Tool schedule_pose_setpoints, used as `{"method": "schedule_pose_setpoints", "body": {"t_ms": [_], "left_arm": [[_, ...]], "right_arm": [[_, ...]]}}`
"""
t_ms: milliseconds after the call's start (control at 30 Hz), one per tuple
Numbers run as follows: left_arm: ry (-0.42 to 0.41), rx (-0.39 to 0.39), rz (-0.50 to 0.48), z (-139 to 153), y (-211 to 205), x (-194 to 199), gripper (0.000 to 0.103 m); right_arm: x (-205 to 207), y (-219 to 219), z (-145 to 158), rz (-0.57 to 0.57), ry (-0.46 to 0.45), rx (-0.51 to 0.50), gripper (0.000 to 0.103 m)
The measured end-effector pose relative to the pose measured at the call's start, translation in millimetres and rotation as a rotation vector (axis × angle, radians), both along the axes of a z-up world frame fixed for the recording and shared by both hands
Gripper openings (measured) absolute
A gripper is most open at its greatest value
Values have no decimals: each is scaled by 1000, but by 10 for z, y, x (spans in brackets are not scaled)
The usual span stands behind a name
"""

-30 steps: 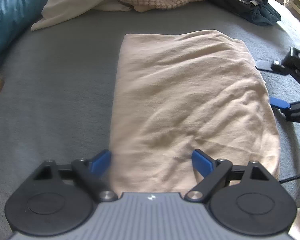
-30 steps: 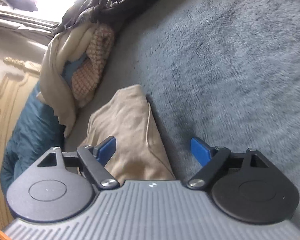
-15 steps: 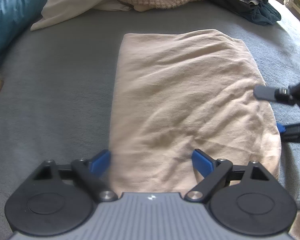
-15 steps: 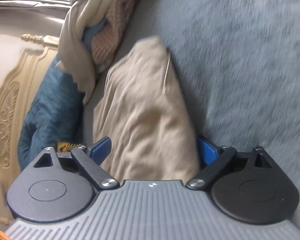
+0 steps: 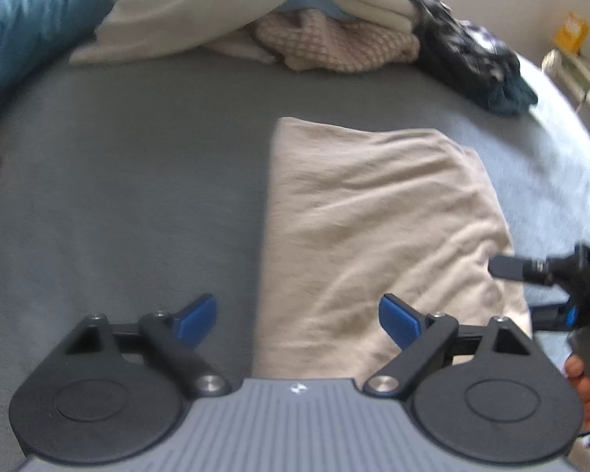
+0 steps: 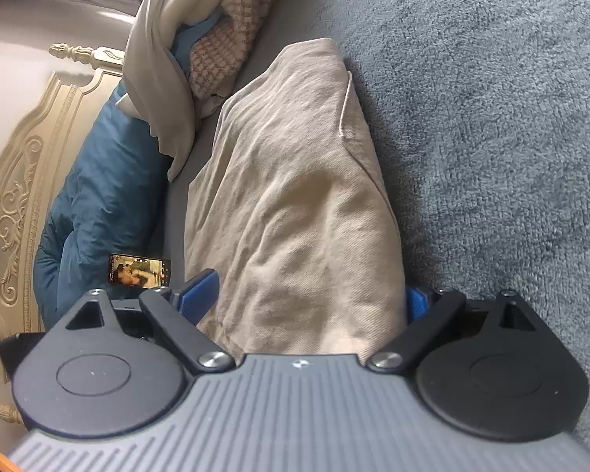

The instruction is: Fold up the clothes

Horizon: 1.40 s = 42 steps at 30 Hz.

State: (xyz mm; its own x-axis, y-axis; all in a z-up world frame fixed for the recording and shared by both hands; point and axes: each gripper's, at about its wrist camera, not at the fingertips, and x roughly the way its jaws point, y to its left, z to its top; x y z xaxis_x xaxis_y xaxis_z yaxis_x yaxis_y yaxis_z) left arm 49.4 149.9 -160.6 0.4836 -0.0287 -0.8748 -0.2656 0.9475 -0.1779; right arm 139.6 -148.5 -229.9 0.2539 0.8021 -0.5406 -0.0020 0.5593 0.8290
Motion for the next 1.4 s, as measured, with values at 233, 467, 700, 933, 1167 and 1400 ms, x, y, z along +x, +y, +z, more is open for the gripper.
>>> {"method": "schedule_pose_setpoints", "body": {"t_ms": [233, 467, 700, 933, 1167, 1400], "left_arm": [[-21, -319, 39, -450, 479, 133, 90], [-14, -402, 8, -633, 557, 70, 90], [-29, -499, -79, -717, 603, 59, 91], [-50, -598, -107, -832, 684, 224, 97], [-66, -662, -116, -890, 709, 485, 101], [-58, -713, -106, -893, 678, 482, 99]], "right_arm": [[1, 55, -1, -4, -3, -7, 92], [-4, 86, -9, -3, -14, -1, 96], [-8, 113, -10, 1, -30, 16, 101], [115, 39, -50, -6, 13, 89, 100], [417, 100, -103, 22, 21, 174, 100], [504, 121, -154, 75, -7, 246, 87]]}}
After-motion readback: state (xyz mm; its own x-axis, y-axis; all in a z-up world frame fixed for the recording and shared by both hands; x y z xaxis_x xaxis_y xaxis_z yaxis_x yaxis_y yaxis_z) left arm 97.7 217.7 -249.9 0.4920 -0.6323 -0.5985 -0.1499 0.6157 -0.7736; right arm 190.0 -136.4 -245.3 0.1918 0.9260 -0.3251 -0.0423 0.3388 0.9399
